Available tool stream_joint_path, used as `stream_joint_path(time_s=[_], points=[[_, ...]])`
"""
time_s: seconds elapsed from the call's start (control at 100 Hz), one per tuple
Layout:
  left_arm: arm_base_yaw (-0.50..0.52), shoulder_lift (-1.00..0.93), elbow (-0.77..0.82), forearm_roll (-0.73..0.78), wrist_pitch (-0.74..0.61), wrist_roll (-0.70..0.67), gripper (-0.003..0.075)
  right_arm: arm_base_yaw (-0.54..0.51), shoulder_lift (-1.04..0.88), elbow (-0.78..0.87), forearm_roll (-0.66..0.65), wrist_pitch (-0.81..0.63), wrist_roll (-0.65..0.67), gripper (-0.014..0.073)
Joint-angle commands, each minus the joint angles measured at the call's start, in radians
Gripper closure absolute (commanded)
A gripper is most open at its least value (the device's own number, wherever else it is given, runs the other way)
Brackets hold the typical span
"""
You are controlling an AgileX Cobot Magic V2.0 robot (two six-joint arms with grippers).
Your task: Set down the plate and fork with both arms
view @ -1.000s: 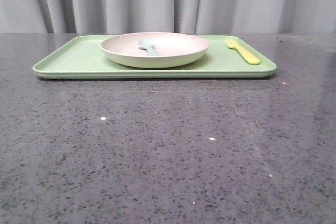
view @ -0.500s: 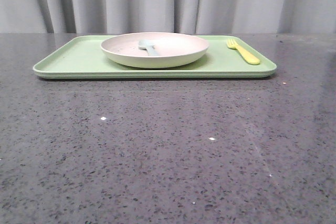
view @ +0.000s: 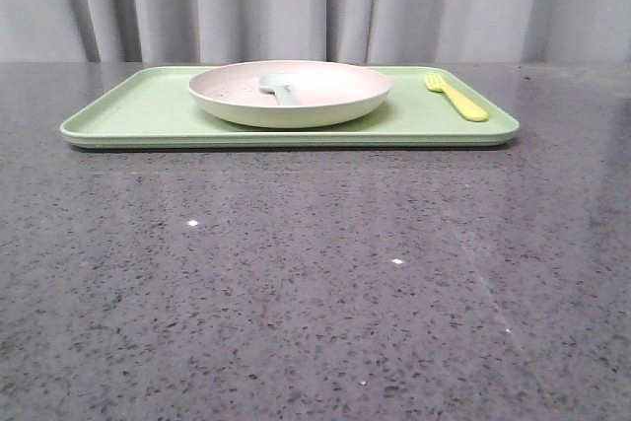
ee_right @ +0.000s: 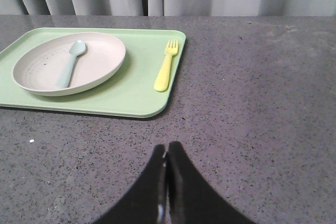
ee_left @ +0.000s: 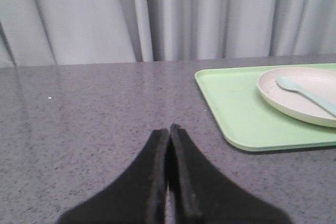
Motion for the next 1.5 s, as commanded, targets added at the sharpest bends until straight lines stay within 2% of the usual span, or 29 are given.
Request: stream_joint_path(time_s=[0.0,0.26,0.48,0.53,1.49], points=[[0.027,-0.026,0.015,0.027,-0.099,-0.007,0.0741,0.0,0.009,-0.025,-0.017,-0.08,-0.009,0.0609],[0.094,-0.135,0.147,-0.001,-0.19,-0.007,0.0741,0.0,0.009,-0.025,-0.017,-0.08,-0.009,0.0609],[0.098,-0.237,0.264,-0.037,-0.223,-0.007,0.0741,0.0,0.009,-0.025,-0.017,-0.08,-0.009,0.0609],[0.098,-0.237,0.262,-0.043,-0.191,-0.007,0.0741,0.0,0.009,-0.025,-0.017,-0.08,-0.009,0.0609],[0.098,-0.236,0.264,-0.043,-0.2,-0.007,0.0741,0.0,0.009,-0.025,-0.017,-0.08,-0.009,0.0609]])
